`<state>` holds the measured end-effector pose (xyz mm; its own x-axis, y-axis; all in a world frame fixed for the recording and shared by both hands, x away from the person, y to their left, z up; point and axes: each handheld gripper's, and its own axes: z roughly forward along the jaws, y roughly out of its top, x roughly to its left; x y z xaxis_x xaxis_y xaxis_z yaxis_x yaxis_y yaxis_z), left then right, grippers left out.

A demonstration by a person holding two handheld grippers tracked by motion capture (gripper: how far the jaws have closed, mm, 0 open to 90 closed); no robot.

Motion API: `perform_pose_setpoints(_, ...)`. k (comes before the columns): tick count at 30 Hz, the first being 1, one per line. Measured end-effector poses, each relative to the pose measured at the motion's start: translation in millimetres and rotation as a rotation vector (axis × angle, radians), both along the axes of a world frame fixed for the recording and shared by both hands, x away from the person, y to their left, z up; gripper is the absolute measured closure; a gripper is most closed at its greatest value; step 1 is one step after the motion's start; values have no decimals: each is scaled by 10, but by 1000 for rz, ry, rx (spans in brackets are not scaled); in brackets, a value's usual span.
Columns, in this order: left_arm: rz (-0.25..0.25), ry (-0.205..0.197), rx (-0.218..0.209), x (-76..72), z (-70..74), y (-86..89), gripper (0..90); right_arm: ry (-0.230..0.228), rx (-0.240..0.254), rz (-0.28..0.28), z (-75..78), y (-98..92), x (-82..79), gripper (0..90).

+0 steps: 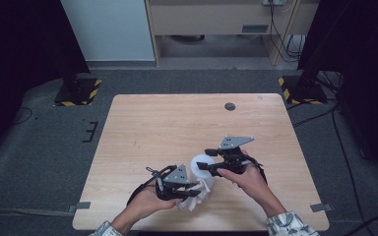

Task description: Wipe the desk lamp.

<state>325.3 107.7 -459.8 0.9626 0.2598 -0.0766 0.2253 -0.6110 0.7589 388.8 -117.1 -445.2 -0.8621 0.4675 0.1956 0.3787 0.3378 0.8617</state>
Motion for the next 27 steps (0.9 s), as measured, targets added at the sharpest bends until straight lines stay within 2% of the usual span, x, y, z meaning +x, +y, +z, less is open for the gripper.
perform_pose_setpoints(1,7,1,0,-4,-12,-16,770,-1,0,-1,0,2,-2,367)
perform_pose_setpoints(7,10,4,65,20,-181,-97,771,-6,2,-4,-5,7,-7,368)
perform_pose_setpoints(15,6,23,113,26,-334,-166,771,-12,6,8,-12,14,-20,388)
perform_pose_setpoints(18,1,14,98,17,-288,-147,770,-15,5,6,-9,19,-22,388)
perform_pose_setpoints(22,9,1,40,-2,-157,-91,768,-6,7,2,-12,8,-13,388)
perform_pose_setpoints(23,17,0,14,-5,-108,-73,768,-5,6,2,-12,4,-11,388)
perform_pose_setpoints(25,25,-7,-7,-8,-57,-55,768,-6,5,-3,-13,-6,-5,389)
perform_pose_setpoints(27,24,-10,-3,-9,-63,-58,768,0,5,-6,-14,-17,-1,390)
